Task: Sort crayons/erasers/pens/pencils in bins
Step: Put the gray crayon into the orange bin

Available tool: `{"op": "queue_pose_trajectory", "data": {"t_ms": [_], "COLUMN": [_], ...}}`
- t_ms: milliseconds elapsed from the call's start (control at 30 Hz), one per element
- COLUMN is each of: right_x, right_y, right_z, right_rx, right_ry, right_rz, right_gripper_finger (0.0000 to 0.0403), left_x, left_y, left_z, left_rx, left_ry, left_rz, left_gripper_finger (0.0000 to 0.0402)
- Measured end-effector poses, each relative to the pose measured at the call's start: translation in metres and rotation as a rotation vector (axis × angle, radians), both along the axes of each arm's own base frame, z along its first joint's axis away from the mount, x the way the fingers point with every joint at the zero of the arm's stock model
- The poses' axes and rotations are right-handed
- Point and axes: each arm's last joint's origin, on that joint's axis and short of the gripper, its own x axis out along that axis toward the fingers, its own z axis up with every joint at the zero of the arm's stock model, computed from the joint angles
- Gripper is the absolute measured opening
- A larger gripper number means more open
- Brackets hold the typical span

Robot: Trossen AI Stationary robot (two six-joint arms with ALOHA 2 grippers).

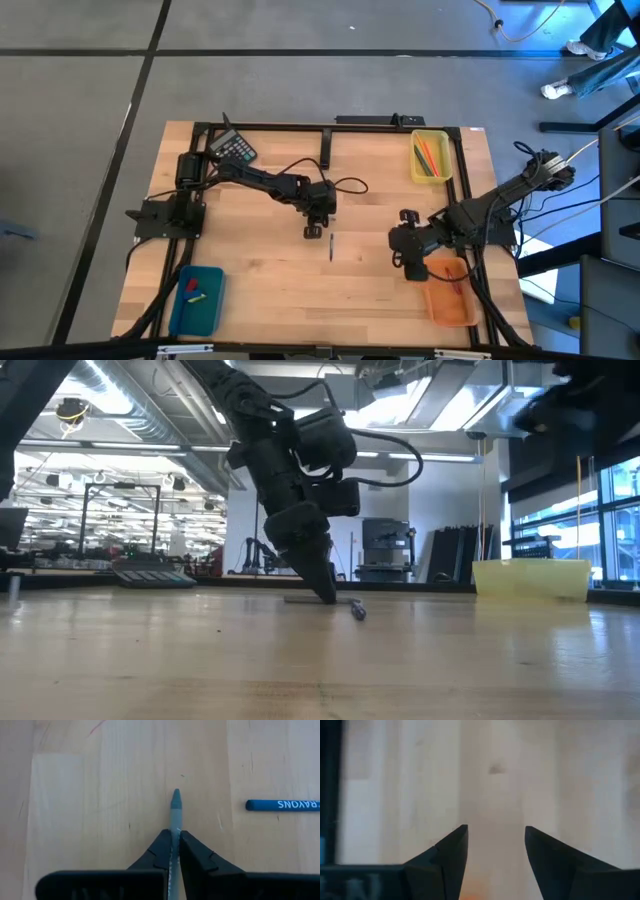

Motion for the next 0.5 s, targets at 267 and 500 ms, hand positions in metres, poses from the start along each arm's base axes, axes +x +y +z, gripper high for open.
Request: {"op": "queue_pose_trajectory", "data": {"t_ms": [267, 500], "right_x": [0.012, 0.018], "right_y": [-0.013, -0.024], "right_z": [-0.025, -0.07], "right_rx": [-0.1, 0.021], "right_ry": [-0.107, -0.325], "right_rz": [-0.059, -0.117], "right_gripper_finger": [0.0198, 0.0198], "left_x": [-0.002, -0.008], "left_y": [0.0, -0.002], "left_z": [0.005, 0.003], "left_rx": [-0.011, -0.025], "left_ry": [-0.003, -0.053], "left_rz": [0.059, 0.091], "left_gripper_finger": [0.0014, 0.0013]}}
